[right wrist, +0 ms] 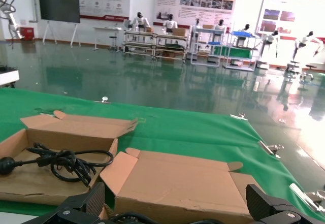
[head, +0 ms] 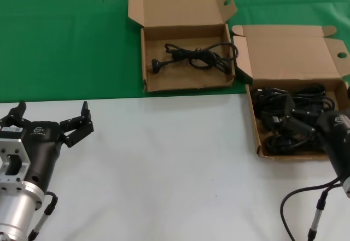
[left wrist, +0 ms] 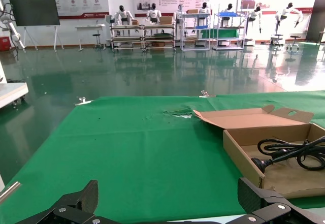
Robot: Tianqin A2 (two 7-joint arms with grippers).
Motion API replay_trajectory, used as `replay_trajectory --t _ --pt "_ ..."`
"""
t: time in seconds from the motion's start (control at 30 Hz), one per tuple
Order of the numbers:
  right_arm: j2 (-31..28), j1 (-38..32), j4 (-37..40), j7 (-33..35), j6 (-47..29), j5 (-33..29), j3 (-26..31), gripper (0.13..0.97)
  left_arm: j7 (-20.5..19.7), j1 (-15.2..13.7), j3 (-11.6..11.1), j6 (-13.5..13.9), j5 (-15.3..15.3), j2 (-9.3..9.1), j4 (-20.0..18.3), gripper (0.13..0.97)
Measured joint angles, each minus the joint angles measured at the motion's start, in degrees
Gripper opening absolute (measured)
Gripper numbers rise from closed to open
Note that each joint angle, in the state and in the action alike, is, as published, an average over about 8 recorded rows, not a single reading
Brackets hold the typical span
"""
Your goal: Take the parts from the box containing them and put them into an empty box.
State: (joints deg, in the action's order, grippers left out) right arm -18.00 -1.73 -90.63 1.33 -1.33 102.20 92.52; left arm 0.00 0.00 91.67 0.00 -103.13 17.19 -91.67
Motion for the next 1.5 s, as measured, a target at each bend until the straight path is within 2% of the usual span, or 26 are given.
replay_trajectory --t 1.5 --pt "0.3 0.7 -0.4 -0.5 0.5 0.4 -0.3 0.966 0.0 0.0 0.0 0.0 0.0 0.00 0.0 0.966"
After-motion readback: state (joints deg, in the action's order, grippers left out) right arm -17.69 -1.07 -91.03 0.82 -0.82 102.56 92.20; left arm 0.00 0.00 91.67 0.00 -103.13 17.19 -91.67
